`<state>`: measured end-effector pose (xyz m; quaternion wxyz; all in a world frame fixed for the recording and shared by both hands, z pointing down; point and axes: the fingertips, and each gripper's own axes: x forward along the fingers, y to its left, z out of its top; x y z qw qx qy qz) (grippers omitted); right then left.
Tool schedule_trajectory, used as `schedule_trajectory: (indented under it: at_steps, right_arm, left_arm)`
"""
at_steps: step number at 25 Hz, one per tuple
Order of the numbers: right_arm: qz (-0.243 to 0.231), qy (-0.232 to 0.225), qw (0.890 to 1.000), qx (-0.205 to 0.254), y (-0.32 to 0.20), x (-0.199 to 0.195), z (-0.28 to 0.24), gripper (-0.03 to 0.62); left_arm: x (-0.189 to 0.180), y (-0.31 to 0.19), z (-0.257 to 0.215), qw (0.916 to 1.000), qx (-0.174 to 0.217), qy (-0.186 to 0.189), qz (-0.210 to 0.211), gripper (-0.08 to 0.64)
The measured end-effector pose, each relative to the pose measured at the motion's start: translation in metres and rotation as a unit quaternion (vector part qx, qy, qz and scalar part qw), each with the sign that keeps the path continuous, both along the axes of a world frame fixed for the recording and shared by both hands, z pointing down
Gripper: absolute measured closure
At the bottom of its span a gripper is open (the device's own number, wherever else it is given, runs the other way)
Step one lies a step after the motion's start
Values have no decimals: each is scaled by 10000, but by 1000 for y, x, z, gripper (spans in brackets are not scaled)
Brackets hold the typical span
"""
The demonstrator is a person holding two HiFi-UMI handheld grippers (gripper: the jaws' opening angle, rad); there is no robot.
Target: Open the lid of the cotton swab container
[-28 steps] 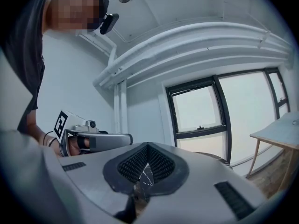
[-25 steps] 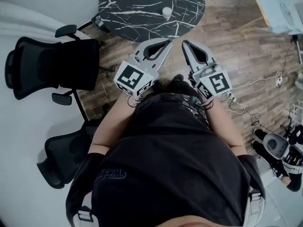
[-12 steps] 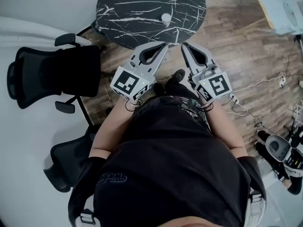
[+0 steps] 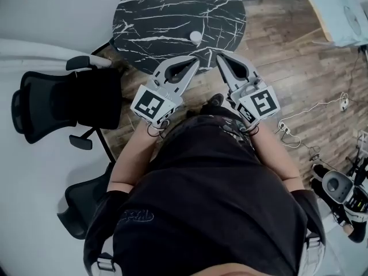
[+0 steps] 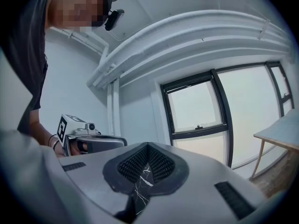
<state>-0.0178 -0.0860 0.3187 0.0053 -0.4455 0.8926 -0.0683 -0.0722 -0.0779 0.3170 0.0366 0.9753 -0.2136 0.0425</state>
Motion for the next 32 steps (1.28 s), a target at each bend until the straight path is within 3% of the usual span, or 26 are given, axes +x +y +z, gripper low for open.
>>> schedule_trajectory:
  at_steps: [12, 25, 28, 32]
  right_arm:
    - [-244, 143, 9996, -53, -31, 33, 4, 574]
    - [257, 71, 9994, -231, -64, 39, 9, 574]
    - [401, 55, 9989, -230, -79, 35, 9, 574]
    - [649, 31, 9974, -312, -98, 30, 13, 574]
  left_arm:
    - [39, -38, 29, 9993, 98, -199, 302, 551]
    - [51, -73, 58, 9924, 148, -557, 1085, 551]
    - [47, -87, 60, 9894, 250, -546, 1323, 551]
    - [38, -103, 64, 9869, 81, -498, 1535, 551]
